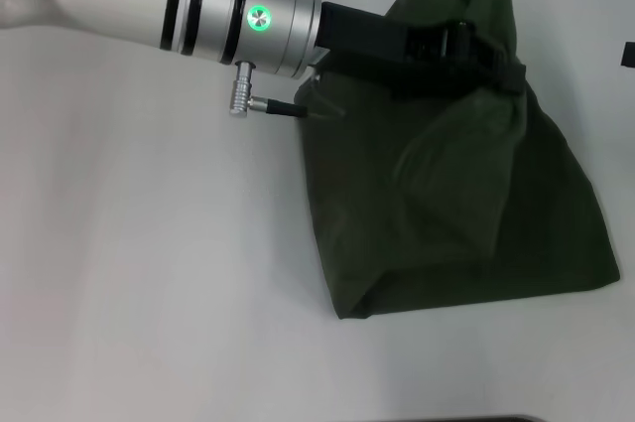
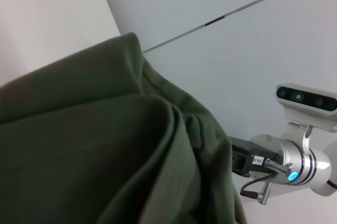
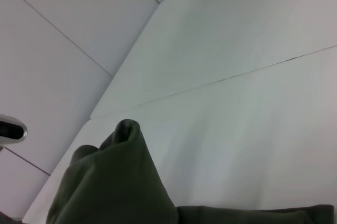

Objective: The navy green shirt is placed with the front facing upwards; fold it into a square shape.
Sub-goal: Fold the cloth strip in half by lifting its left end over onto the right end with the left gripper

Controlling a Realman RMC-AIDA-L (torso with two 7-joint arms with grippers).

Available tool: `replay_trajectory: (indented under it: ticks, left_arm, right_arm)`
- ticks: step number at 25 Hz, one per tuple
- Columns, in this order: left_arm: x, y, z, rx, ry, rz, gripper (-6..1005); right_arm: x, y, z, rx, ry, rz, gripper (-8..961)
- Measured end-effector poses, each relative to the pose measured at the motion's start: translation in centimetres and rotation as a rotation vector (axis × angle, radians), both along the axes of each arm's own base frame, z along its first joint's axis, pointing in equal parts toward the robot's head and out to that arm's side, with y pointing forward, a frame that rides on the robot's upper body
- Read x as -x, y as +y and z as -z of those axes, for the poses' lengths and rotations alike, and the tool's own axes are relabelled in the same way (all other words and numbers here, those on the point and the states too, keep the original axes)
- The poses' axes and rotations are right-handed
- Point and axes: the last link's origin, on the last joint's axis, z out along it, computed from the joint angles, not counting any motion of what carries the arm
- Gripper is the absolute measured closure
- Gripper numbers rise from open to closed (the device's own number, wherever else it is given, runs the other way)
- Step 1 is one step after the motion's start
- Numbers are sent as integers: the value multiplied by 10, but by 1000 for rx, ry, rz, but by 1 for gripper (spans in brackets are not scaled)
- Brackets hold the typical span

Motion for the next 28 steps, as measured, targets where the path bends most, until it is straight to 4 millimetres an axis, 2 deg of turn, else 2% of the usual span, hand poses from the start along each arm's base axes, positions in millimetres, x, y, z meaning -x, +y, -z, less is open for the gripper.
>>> replay_trajectory:
  ticks: [8, 11, 15, 20, 23, 28]
  left_arm:
    - [-6, -3, 9, 25, -13, 7, 842]
    - [-11, -7, 20, 43, -34, 8, 838]
    - [-13, -8, 36, 60, 52, 12, 832]
    - [-16, -5, 36, 45, 43, -5, 825]
    - [-14, -6, 32, 49, 20, -9, 627]
    - [-7, -3, 13, 22, -18, 3, 390]
  right_arm:
    - [1, 0, 2, 2, 4, -2, 734]
    - [2, 1, 4, 4, 8, -3, 731]
    - [4, 2, 5, 5, 12, -6, 728]
    - [4, 3, 10, 15, 20, -1, 723]
    - [4, 3, 11, 18, 15, 2, 721]
    - [4, 4, 12, 33, 9, 5, 717]
